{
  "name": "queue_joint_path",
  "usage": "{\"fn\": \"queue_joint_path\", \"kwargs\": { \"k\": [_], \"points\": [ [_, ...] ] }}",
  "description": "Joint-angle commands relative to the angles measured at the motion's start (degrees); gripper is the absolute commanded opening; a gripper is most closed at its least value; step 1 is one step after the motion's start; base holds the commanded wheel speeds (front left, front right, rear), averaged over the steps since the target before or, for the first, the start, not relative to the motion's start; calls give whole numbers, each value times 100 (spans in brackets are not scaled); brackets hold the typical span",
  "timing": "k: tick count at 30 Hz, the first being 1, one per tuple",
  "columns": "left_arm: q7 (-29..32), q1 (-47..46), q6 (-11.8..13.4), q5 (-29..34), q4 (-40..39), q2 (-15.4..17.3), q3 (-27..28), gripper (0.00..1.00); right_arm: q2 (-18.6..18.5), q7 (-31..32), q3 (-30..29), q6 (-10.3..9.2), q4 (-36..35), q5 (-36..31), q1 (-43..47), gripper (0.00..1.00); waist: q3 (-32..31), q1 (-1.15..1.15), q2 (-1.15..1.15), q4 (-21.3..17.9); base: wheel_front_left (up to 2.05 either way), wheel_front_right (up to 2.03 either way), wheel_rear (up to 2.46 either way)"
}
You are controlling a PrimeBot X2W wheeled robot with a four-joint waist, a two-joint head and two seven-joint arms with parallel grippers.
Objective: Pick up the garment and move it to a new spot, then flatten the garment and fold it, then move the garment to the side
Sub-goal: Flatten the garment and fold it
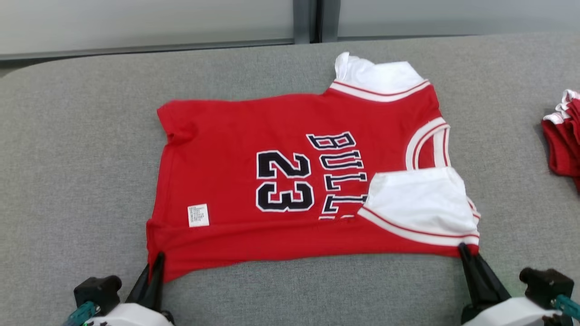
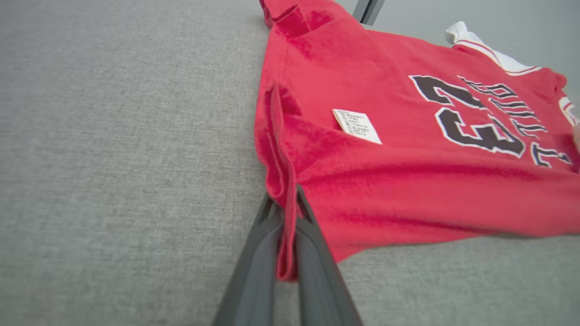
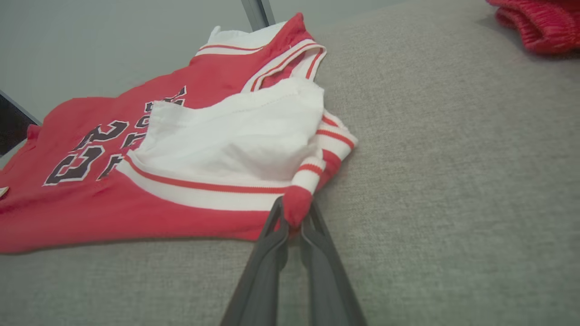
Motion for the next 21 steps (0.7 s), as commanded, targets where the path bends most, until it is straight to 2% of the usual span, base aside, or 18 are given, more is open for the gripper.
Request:
{"fn": "queue_joint_path", "kwargs": {
  "k": [1, 7, 15, 16, 17, 18, 19, 21],
  "points": [
    [100, 190, 47, -20, -131, 126, 75, 0, -43, 54, -41, -2, -99, 55, 190, 0, -120, 0, 0, 16, 0, 0, 0],
    [799, 754, 225, -204, -715, 241, 109, 0, -26, 330, -149, -3, -433, 83, 772, 0, -323, 0, 0, 16, 0, 0, 0],
    [1349, 1174, 343, -387, -1132, 306, 110, 0, 207, 566, -252, -3, -790, 18, 1305, 0, -453, 0, 0, -42, 0, 0, 0],
    [1405, 1200, 365, -408, -1160, 305, 101, 25, 224, 593, -256, -3, -813, 30, 1324, 11, -467, 0, 0, -43, 0, 0, 0],
    [1408, 1203, 424, -367, -1195, 318, 125, 100, 239, 624, -255, -3, -839, 29, 1330, 55, -474, 0, 0, -44, 0, 0, 0],
    [1408, 1203, 424, -367, -1195, 318, 125, 100, 239, 624, -255, -3, -839, 29, 1330, 55, -474, 0, 0, -44, 0, 0, 0],
    [1363, 1178, 503, -295, -1273, 309, 132, 100, 239, 629, -256, -2, -937, -40, 1287, 100, -479, 0, 0, -47, 0, 0, 0],
    [1265, 1130, 549, -269, -1334, 288, 166, 100, 236, 604, -288, -1, -990, -93, 1239, 100, -482, 0, 0, -49, 0, 0, 0]
  ]
}}
